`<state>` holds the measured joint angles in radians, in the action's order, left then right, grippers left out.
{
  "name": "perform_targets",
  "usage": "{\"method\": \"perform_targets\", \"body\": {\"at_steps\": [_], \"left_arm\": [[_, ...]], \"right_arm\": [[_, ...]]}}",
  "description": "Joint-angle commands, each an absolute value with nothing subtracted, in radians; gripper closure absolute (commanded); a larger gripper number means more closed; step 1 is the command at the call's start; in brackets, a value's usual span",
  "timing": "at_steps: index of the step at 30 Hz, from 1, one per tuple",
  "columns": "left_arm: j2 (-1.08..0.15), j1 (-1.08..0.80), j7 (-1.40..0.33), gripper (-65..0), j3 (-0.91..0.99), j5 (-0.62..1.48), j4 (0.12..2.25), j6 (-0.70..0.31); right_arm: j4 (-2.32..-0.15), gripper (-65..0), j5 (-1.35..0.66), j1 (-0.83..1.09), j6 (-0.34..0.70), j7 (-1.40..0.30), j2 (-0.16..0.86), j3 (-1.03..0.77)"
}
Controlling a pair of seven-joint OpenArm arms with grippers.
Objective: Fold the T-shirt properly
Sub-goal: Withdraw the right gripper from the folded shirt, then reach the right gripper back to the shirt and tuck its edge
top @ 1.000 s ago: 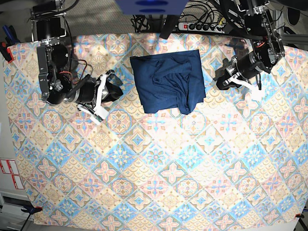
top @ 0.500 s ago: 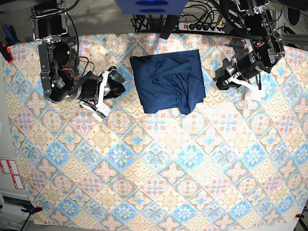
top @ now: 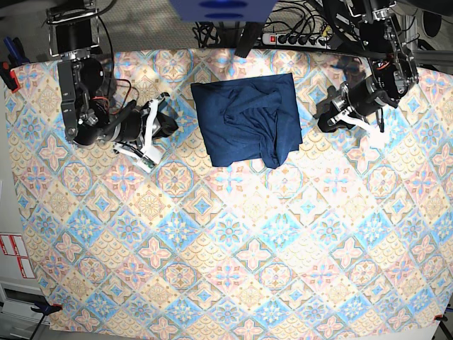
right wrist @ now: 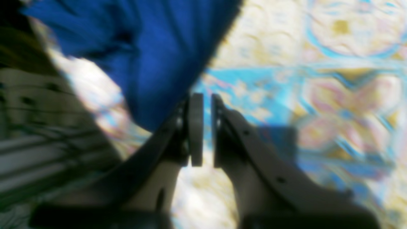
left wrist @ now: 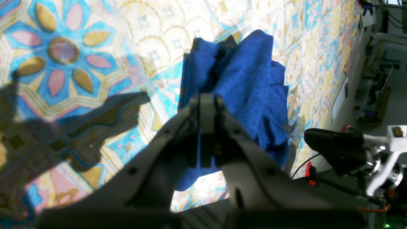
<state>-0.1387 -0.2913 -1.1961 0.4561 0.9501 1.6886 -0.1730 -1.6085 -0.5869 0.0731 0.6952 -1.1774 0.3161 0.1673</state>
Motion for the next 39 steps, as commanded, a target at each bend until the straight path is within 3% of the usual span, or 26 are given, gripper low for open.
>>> {"method": "perform_targets", "body": {"at_steps": [1,9,26,39], "left_arm": [[-0.147,-0.285,-1.187,0.0,0.461,0.974,1.705,-0.179],[-0.147,-0.285,-1.187,0.0,0.461,0.974,1.704,-0.179],[-0.125,-0.283,-1.187,0.0,0.463,0.974,1.709,-0.177],[-0.125,-0.289,-1.188,0.0,0.568,0.972,1.705,-0.177]], "right_arm": [[-1.627,-3.9,-0.567,0.071,0.698,-1.164,0.321,0.163],[-1.627,-3.8,-0.321,0.111,0.698,-1.162,0.239,0.154],[-1.627,-3.8,-0.315,0.104,0.698,-1.164,0.217,0.166],[-1.62,-3.8,-0.314,-0.008,0.698,-1.164,0.162,0.386]]}}
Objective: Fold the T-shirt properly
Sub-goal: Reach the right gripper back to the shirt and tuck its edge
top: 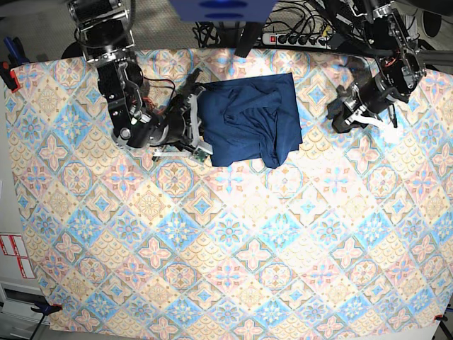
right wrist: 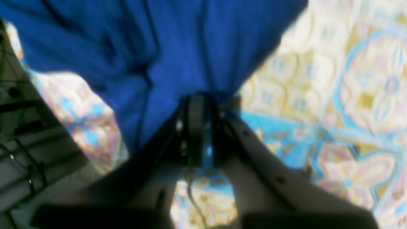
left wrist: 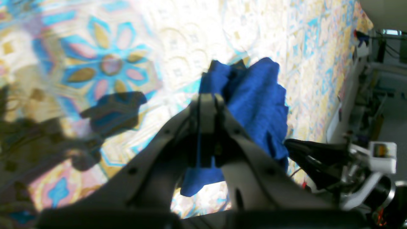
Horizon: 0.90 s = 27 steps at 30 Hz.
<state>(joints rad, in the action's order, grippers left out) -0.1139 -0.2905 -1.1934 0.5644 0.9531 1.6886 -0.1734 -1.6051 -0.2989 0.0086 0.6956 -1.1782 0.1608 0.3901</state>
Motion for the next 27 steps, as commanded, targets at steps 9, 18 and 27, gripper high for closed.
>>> {"method": "perform_targets", "body": {"at_steps": [9,18,27], "left_arm": [[-0.124,-0.286,-1.19,0.0,0.568,0.972,1.705,-0.177],[-0.125,-0.282,-1.188,0.0,0.568,0.972,1.704,-0.177],[-0.122,-0.282,-1.194,0.0,0.568,0.97,1.704,-0.177]], "right_arm": [[-1.501,-3.8,-0.312,-0.068,0.698,-1.162,0.104,0.515],[-1.492,-3.8,-0.312,-0.097,0.698,-1.164,0.091,0.688],[-1.495,-3.8,-0.314,-0.111,0.698,-1.164,0.056,0.702]]}}
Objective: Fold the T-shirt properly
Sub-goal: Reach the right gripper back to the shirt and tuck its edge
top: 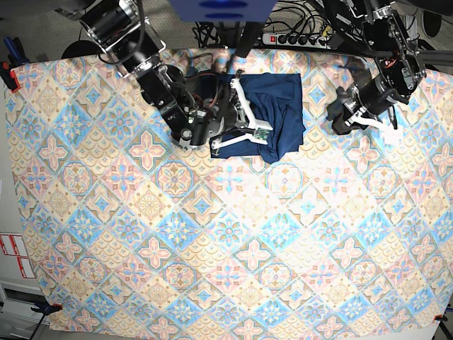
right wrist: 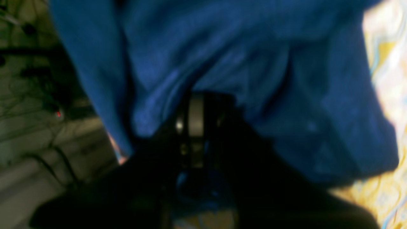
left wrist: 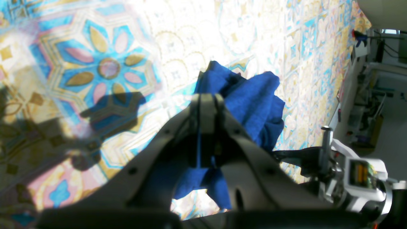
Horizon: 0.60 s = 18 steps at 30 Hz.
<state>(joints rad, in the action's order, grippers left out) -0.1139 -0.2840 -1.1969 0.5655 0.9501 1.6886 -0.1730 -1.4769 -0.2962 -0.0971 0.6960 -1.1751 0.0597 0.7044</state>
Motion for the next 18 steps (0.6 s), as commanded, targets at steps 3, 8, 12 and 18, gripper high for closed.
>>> {"method": "perform_targets", "body": {"at_steps": [3,8,12,18], "left_arm": [[-0.12,-0.282,-1.198,0.0,0.536,0.972,1.71,-0.179],[-0.142,-0.291,-1.198,0.0,0.389,1.006,1.778,-0.179],[-0.173,-0.314,-1.198,0.0,0.263,1.02,1.862,-0.179],[-0.176,-0.337,-1.196,0.0,0.171,1.017,1.876,-0.179]], "right_arm": [[-1.486,-3.8,-0.314,-0.133,0.698,-1.162,0.035,0.702],[-1.495,-3.8,-0.314,-0.15,0.698,-1.135,0.033,0.668],[-1.495,-3.8,-0.314,-0.154,0.698,-1.127,0.031,0.634],[-1.494,-3.8,-0.314,-0.171,0.698,-1.125,0.03,0.521]]}}
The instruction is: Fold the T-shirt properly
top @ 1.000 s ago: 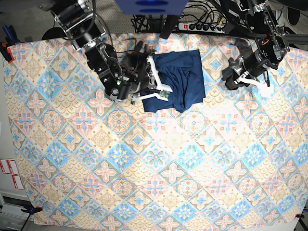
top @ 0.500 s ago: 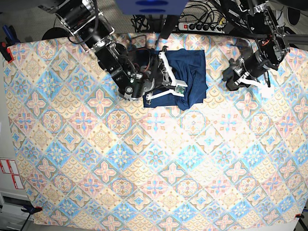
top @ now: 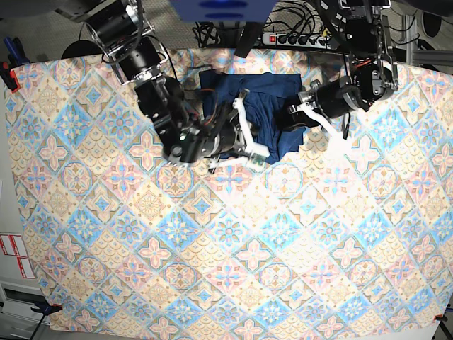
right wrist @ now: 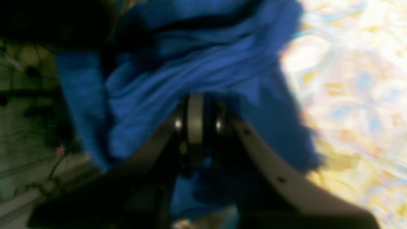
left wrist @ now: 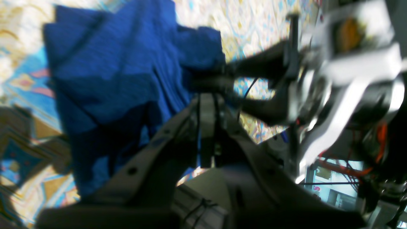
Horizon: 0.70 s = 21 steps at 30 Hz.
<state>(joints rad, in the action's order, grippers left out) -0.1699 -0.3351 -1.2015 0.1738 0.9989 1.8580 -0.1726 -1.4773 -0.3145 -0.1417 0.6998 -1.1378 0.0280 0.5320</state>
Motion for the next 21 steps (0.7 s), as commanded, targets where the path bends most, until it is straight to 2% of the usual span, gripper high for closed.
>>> {"method": "perform_targets", "body": {"at_steps": [1,6,12,16,21], "left_arm": [[-0.176,-0.341,-1.194,0.0,0.159,1.018,1.876,-0.179],[-0.17,-0.341,-1.188,0.0,0.102,1.009,1.871,-0.179],[-0.168,-0.326,-1.19,0.0,-0.007,0.998,1.87,-0.177],[-0.177,-0.328,-1.196,0.0,-0.067,0.857,1.87,-0.171],[-0.217,-0.381,-1.188,0.0,-0.044,0.667,1.87,-0.171]], "right_arm": [[-1.491,-3.8,-0.314,-0.171,0.698,-1.125,0.031,0.496],[-1.488,-3.8,-0.314,-0.209,0.698,-1.13,0.054,0.39],[-1.484,-3.8,-0.314,-0.231,0.698,-1.13,0.082,0.386],[-1.484,-3.8,-0.314,-0.229,0.698,-1.13,0.082,0.386],[-1.484,-3.8,-0.314,-0.225,0.698,-1.13,0.082,0.387]]}}
